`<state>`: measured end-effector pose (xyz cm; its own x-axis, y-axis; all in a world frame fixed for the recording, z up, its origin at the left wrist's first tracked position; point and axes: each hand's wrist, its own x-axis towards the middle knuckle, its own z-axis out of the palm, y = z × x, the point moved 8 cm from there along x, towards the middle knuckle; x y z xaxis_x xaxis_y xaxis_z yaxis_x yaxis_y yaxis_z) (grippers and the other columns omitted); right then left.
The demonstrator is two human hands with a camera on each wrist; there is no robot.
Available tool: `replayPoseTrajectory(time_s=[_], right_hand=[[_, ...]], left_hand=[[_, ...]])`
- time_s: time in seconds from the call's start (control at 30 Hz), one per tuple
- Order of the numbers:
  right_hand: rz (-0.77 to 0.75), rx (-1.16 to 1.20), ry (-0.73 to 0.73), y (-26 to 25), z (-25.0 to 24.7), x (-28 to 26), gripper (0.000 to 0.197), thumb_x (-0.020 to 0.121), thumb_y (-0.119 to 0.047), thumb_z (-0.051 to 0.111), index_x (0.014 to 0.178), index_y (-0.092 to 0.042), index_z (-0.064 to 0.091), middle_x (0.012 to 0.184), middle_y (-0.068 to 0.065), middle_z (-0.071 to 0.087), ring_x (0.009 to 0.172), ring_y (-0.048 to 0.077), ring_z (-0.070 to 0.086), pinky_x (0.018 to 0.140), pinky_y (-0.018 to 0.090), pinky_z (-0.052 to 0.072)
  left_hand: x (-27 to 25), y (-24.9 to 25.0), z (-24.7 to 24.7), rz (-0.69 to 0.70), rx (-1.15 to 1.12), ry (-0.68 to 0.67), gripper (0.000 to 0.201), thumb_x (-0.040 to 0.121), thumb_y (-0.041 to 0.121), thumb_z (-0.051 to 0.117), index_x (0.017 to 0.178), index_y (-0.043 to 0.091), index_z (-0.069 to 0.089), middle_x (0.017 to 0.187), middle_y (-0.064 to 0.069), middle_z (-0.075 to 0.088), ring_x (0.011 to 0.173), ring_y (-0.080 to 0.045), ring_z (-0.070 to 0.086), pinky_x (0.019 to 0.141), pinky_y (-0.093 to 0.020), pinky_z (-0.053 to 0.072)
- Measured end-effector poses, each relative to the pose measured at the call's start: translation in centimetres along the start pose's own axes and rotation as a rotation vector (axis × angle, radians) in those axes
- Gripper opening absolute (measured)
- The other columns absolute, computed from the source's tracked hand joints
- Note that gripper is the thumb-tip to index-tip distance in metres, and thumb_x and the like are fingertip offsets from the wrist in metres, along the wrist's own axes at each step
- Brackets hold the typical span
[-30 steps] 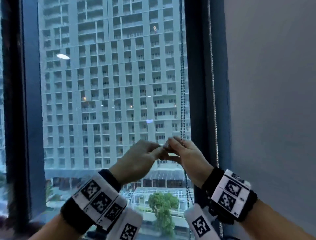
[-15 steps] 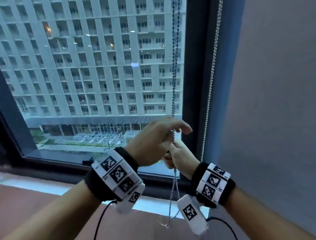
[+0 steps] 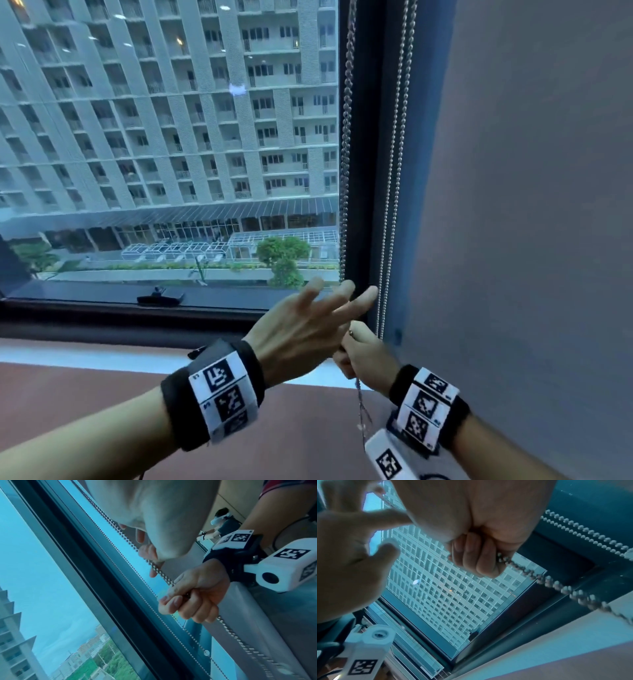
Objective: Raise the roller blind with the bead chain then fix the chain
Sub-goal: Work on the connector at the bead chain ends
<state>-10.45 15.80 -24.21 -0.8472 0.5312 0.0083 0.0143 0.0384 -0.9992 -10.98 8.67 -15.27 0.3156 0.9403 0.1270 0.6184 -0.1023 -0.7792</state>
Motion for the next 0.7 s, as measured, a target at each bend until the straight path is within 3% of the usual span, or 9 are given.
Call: replayPoseTrajectory(time_s=[0.1,0.17,0.27,0.33,0.43,0.5,0.57,0.63,0.7], right_hand=[[-0.007,-0.054,-0.01,0.1,0.1,0.4,0.039,0.097,-0.001,0.028,0.062,-0.017,0.034,0.041,-0.009,0.029,0.04,0.011,0.021,0.044,0.029,0.016],[-0.009,-0.091,-0.023,0.2,0.0,0.9,0.041,0.095,0.0,0.029,0.057,-0.015,0.036,0.04,-0.008,0.033,0.037,0.008,0.024,0.041,0.025,0.02],[-0.024,-0.163,-0.038,0.7,-0.9,1.1,0.036,0.098,-0.01,0.039,0.062,-0.008,0.045,0.046,0.001,0.035,0.038,0.011,0.031,0.039,0.024,0.028],[-0.032,-0.237,-0.09,1.0,-1.5,0.9,0.032,0.097,-0.016,0.046,0.066,-0.008,0.051,0.047,0.001,0.037,0.038,0.012,0.033,0.039,0.023,0.03],[-0.028,-0.292,-0.122,1.0,-3.0,0.7,0.03,0.095,-0.015,0.053,0.065,-0.012,0.055,0.046,-0.006,0.041,0.037,0.008,0.035,0.038,0.02,0.03],[-0.034,-0.294,-0.117,0.4,-4.0,0.7,0.03,0.094,-0.011,0.053,0.065,-0.014,0.056,0.047,-0.009,0.043,0.037,0.005,0.035,0.038,0.018,0.029],[-0.074,-0.269,-0.081,-0.7,-5.1,1.0,0.029,0.095,-0.007,0.052,0.067,-0.013,0.056,0.043,-0.011,0.043,0.036,0.002,0.034,0.039,0.016,0.028],[-0.112,-0.154,-0.05,-1.9,-5.9,1.3,0.026,0.097,-0.005,0.049,0.072,-0.007,0.053,0.041,-0.012,0.041,0.035,0.002,0.031,0.037,0.014,0.025],[-0.15,-0.045,-0.058,-3.0,-6.2,1.4,0.022,0.099,-0.006,0.047,0.077,-0.006,0.051,0.045,-0.013,0.042,0.036,0.002,0.03,0.036,0.013,0.025]], left_hand=[[0.4,0.6,1.9,-0.046,-0.1,-0.181,0.042,0.079,0.008,0.025,0.088,0.021,0.064,0.12,-0.004,0.059,0.083,-0.024,0.058,0.068,-0.036,0.037],[1.0,0.7,2.9,-0.043,-0.186,-0.264,0.038,0.079,0.01,0.028,0.098,0.018,0.061,0.106,-0.005,0.062,0.058,-0.021,0.058,0.054,-0.033,0.034],[1.2,0.4,4.8,-0.028,-0.287,-0.433,0.037,0.092,0.008,0.031,0.127,0.013,0.039,0.139,-0.021,0.038,0.075,-0.031,0.064,0.064,-0.037,0.033],[0.9,-0.2,5.7,-0.084,-0.281,-0.54,0.034,0.094,0.009,0.035,0.129,0.011,0.038,0.142,-0.024,0.032,0.084,-0.031,0.063,0.067,-0.037,0.033],[0.3,-0.5,6.4,-0.154,-0.262,-0.622,0.026,0.094,0.008,0.037,0.116,0.008,0.051,0.121,-0.016,0.05,0.083,-0.028,0.062,0.059,-0.033,0.033],[0.2,0.3,6.4,-0.094,-0.227,-0.691,0.017,0.092,0.009,0.042,0.097,0.007,0.058,0.102,-0.01,0.061,0.077,-0.026,0.059,0.049,-0.029,0.028],[0.7,1.2,5.8,-0.034,-0.3,-0.691,0.011,0.086,0.01,0.047,0.084,0.01,0.058,0.092,-0.009,0.066,0.069,-0.028,0.051,0.048,-0.03,0.03],[1.6,1.8,5.0,-0.05,-0.579,-0.596,0.013,0.077,0.013,0.049,0.086,0.011,0.06,0.087,-0.01,0.066,0.067,-0.029,0.052,0.053,-0.034,0.043],[2.0,2.5,4.2,-0.063,-1.127,-0.518,0.022,0.075,0.012,0.048,0.091,0.021,0.06,0.092,-0.005,0.068,0.066,-0.028,0.061,0.062,-0.037,0.053]])
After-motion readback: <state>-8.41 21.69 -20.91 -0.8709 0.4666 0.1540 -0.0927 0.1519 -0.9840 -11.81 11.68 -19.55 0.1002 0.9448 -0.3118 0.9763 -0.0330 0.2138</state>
